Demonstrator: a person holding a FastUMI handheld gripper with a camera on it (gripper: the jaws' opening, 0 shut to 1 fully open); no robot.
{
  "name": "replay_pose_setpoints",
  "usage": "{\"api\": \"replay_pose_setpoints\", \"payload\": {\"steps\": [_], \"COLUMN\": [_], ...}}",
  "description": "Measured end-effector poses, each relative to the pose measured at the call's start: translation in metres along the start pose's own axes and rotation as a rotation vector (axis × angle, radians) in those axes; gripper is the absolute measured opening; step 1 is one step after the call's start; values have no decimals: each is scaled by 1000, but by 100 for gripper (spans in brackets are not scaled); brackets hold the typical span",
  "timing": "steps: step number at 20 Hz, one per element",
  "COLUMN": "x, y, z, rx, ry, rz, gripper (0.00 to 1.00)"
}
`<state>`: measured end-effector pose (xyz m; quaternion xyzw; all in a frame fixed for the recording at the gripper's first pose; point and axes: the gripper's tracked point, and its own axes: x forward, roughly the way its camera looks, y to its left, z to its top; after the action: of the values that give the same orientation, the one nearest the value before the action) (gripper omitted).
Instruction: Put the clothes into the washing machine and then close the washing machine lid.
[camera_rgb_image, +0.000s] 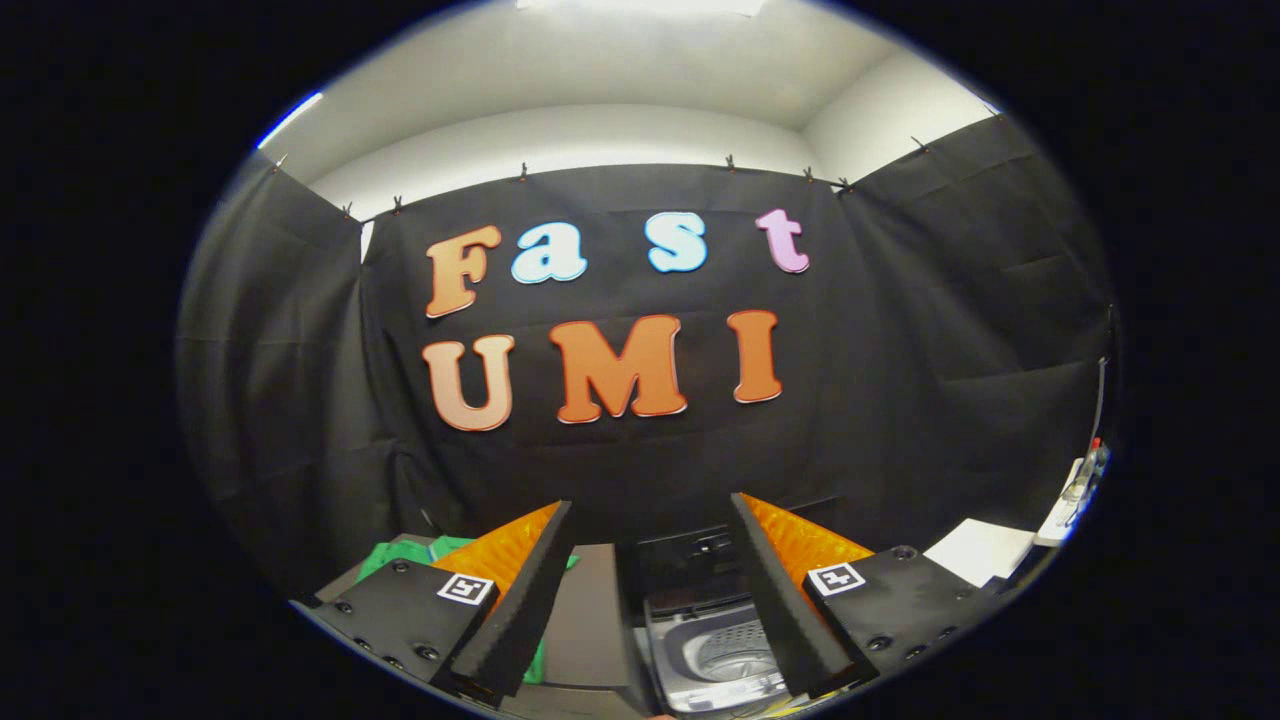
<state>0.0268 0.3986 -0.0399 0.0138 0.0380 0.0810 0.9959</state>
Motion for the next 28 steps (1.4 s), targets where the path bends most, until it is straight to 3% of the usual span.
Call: {"api": "replay_pose_setpoints", "payload": {"steps": [6, 12, 23, 28], "x": [34, 59, 63, 65], "y": [134, 195, 202, 200], "z": [-46, -117, -231, -229], "rx": [21, -13, -7, -20], "ry": [85, 223, 567, 543], "rz": [180, 220, 165, 179], "gripper": [98, 98, 99, 99]}}
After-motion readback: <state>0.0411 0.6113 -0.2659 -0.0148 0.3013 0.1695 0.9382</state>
